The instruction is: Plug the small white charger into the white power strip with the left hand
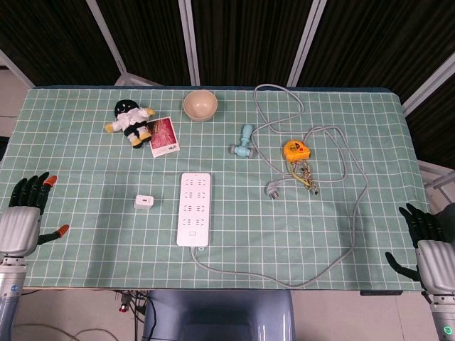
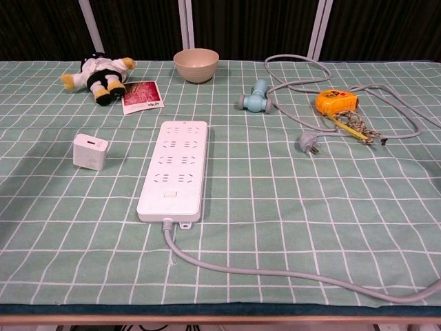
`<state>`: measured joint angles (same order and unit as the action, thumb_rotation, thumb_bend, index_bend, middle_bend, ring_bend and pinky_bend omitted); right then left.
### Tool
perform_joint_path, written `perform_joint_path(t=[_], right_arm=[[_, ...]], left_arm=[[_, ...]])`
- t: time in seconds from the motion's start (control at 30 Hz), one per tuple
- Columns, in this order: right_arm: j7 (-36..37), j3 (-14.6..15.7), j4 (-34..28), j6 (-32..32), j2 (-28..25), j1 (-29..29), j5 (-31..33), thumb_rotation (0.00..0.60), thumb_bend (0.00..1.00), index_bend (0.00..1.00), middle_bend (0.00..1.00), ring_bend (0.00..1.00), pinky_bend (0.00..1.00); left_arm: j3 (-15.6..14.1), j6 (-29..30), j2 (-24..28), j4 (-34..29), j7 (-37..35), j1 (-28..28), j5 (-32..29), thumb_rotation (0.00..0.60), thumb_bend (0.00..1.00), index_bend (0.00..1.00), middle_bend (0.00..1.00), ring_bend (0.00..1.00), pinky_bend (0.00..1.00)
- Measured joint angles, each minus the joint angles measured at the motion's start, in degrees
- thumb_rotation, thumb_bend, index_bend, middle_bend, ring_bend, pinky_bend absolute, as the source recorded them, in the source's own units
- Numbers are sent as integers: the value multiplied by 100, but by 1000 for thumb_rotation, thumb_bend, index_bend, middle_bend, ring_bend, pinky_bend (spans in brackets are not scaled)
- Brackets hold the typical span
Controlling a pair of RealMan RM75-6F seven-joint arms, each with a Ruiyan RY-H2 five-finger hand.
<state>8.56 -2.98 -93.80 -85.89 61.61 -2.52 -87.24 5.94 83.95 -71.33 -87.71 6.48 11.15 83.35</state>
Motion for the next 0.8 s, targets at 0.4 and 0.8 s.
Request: perform_joint_path(t=[0.4, 0.8], right_arm=[[-32, -8, -22, 4, 10, 2, 29, 600, 347, 39, 0, 0, 0], [7, -17, -30, 3, -3, 11, 55, 600, 347, 39, 0, 0, 0]], left_arm=[[2, -33, -8, 3, -1, 10, -22, 600, 50, 0, 0, 0, 0], [65, -169, 52, -251, 210, 64, -201, 600, 100, 17, 0, 0, 0]])
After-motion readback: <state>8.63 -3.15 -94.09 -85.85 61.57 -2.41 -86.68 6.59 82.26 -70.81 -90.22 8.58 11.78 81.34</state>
